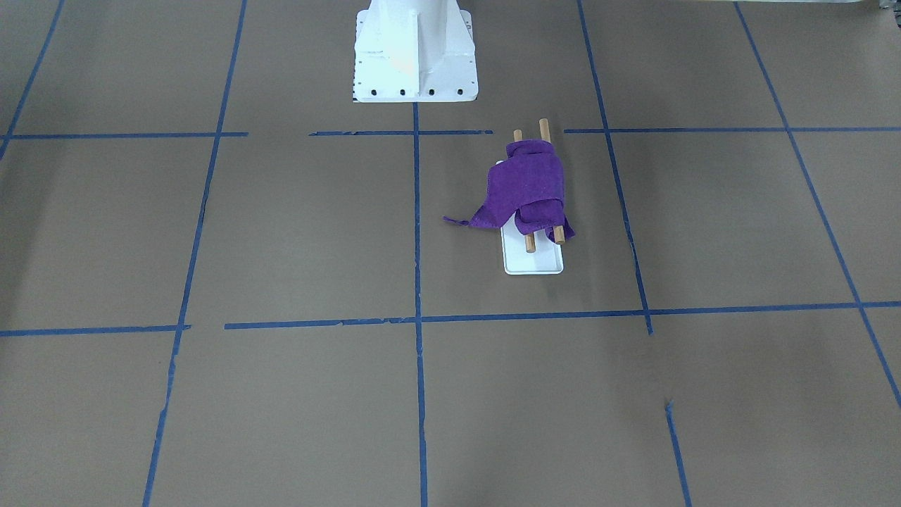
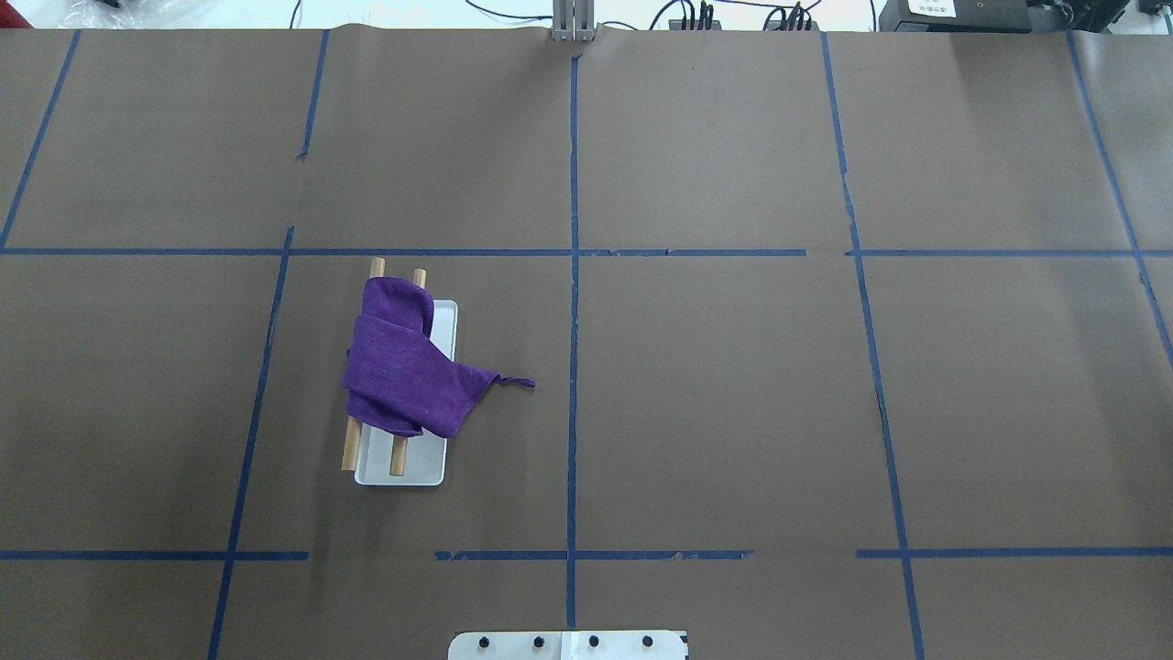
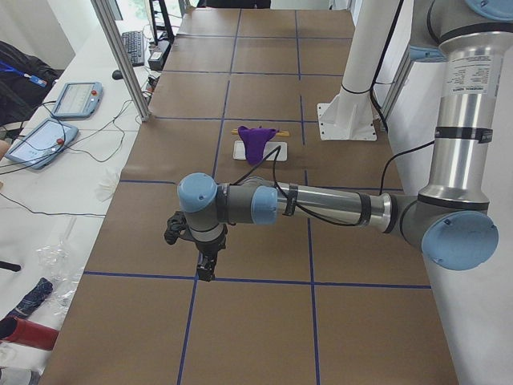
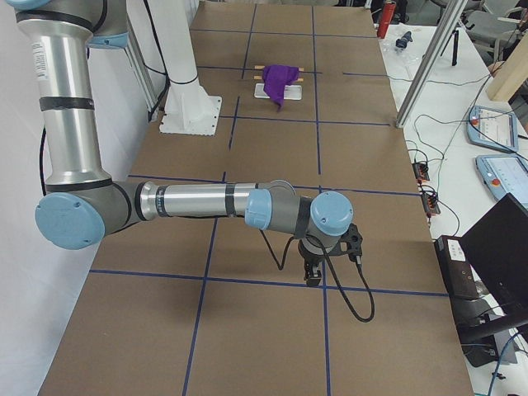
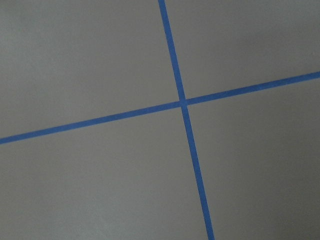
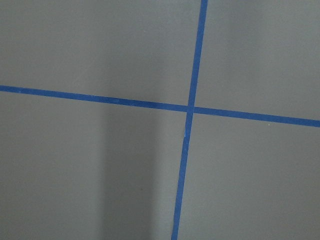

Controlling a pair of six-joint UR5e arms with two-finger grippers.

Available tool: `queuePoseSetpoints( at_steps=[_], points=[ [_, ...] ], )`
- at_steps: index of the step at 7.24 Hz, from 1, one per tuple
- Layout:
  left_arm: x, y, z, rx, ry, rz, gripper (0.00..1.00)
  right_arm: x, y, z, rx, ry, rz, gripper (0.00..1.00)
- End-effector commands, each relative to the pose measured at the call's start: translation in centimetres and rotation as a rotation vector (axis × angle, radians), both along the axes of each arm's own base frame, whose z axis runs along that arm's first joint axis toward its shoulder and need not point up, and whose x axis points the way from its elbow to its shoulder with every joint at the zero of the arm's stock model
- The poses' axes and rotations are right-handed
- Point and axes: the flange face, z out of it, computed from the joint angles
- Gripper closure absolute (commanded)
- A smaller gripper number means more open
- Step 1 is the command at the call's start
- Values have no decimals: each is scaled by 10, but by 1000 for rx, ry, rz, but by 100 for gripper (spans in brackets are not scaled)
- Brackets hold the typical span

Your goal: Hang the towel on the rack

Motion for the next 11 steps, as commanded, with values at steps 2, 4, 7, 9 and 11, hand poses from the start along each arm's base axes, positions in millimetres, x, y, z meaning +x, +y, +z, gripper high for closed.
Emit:
queuePoseSetpoints(
  at_steps=[2, 4, 7, 9, 11],
  points=[
    [1, 10, 15, -54, 19, -24, 0, 4, 6, 10, -18, 1, 9, 0],
    [1, 5, 5, -107, 17, -128, 0, 13, 8, 11, -19, 4, 27, 0],
    [2, -1, 0, -93, 24, -200, 0, 20, 12, 21, -37, 4, 39, 0],
    [2, 0, -2, -88, 25, -199, 0, 21, 12, 31, -40, 8, 41, 0],
    [2, 0, -4, -83, 25, -199, 0, 22, 8, 22, -40, 34, 58, 0]
  ],
)
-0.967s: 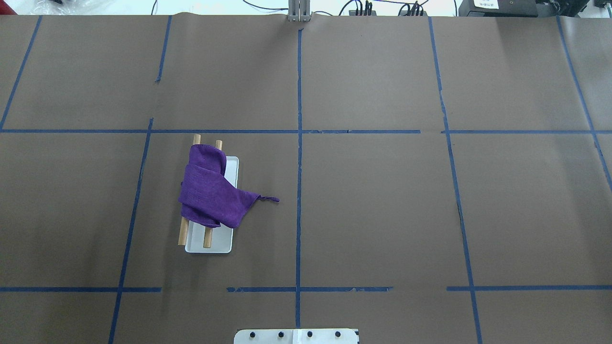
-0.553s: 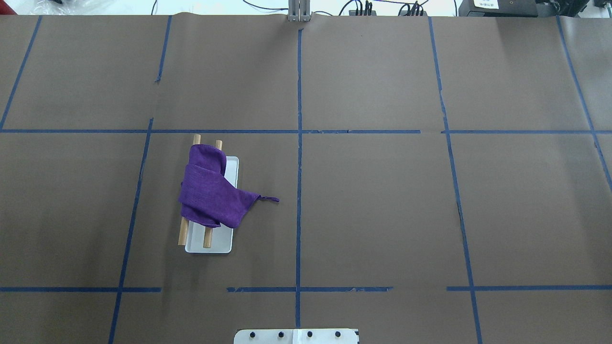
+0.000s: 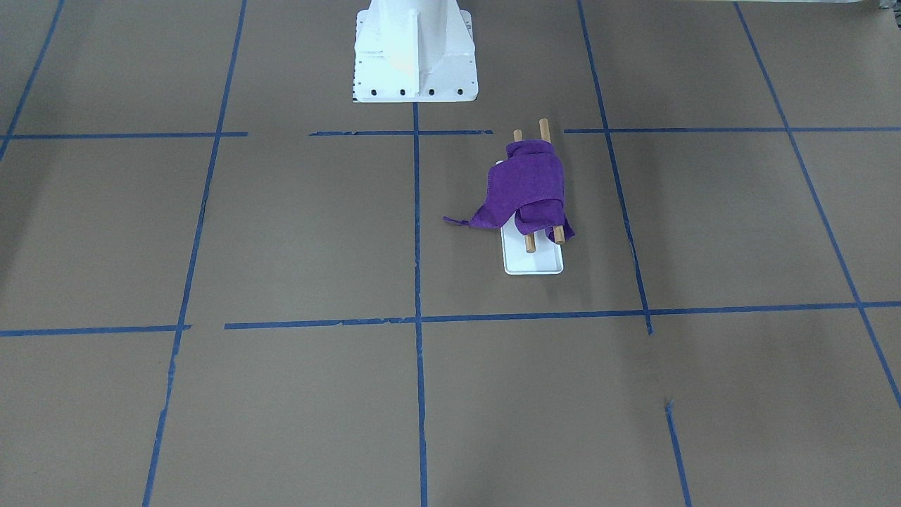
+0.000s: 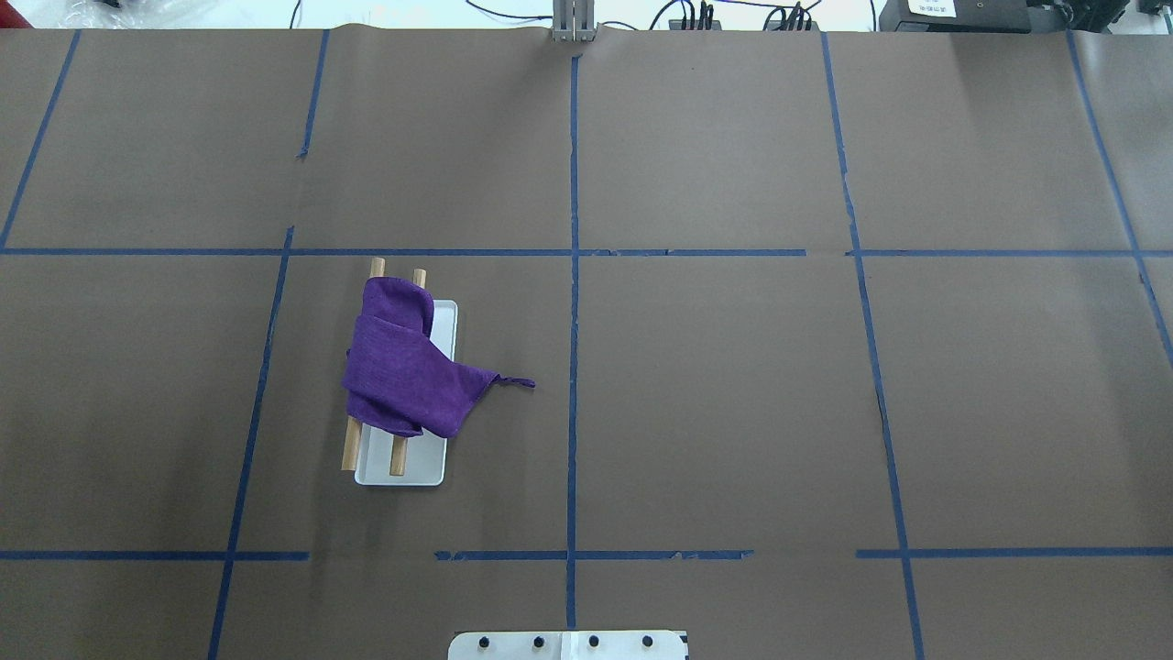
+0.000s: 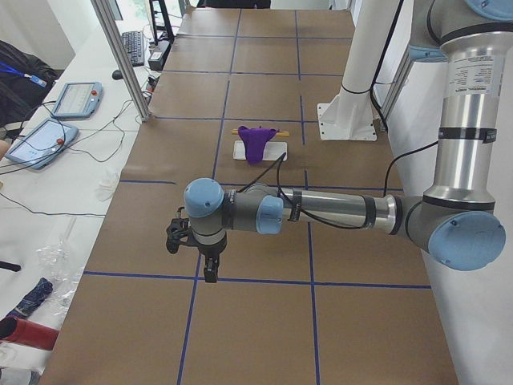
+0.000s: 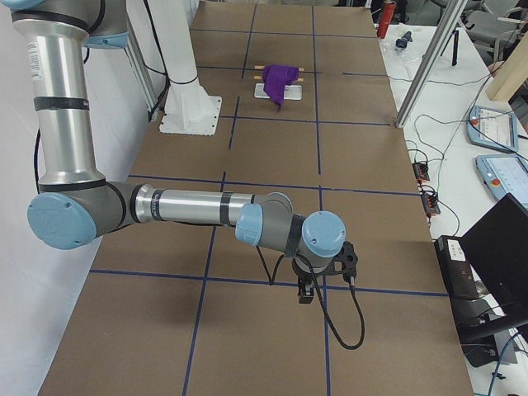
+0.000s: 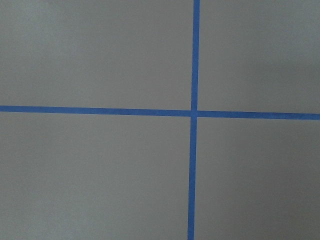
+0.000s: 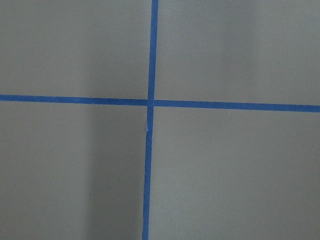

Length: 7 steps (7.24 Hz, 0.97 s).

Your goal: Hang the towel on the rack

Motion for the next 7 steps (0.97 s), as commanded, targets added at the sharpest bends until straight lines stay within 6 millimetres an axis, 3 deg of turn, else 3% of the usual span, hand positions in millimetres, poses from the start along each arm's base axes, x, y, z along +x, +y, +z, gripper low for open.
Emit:
queuePoseSetpoints(
  at_steps=[1, 3, 5, 7],
  points=[
    [-1, 0, -3, 4, 0, -4, 0, 1, -3, -14, -11, 23, 37, 0],
    [-1, -1, -5, 8, 0, -4, 0, -1, 12, -27, -21, 66, 67, 0],
    [0, -1, -6, 10, 0, -2, 0, -4, 31, -21, -4, 72, 68, 0],
    [0, -2, -9, 15, 0, -3, 0, -12, 30, -20, -13, 68, 133, 0]
  ],
)
